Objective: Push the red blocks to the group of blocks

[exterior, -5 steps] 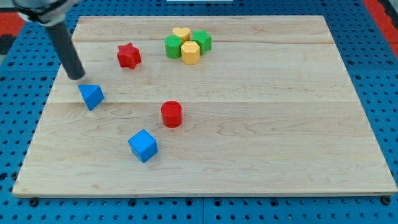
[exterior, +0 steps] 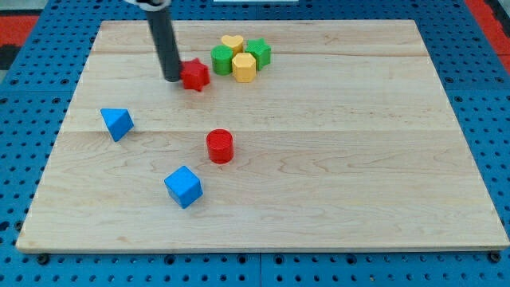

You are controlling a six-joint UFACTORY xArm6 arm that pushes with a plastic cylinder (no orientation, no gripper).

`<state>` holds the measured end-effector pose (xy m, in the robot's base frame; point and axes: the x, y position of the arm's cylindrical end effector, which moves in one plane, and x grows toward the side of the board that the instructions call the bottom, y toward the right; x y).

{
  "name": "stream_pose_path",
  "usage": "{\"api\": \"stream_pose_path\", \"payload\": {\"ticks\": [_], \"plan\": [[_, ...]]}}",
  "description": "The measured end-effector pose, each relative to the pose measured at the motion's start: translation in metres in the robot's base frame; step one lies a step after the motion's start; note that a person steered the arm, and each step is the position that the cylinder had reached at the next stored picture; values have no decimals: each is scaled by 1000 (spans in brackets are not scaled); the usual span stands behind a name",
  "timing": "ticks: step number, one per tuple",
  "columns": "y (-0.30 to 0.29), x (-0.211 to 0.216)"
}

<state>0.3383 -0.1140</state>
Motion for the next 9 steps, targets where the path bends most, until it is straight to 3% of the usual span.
{"api": "stream_pose_path", "payload": {"ticks": [1, 3, 4, 5, 6, 8, 9], "plan": [[33, 15], [32, 139], [26, 134], [81, 144], [40, 147], [92, 200], [121, 130]]}}
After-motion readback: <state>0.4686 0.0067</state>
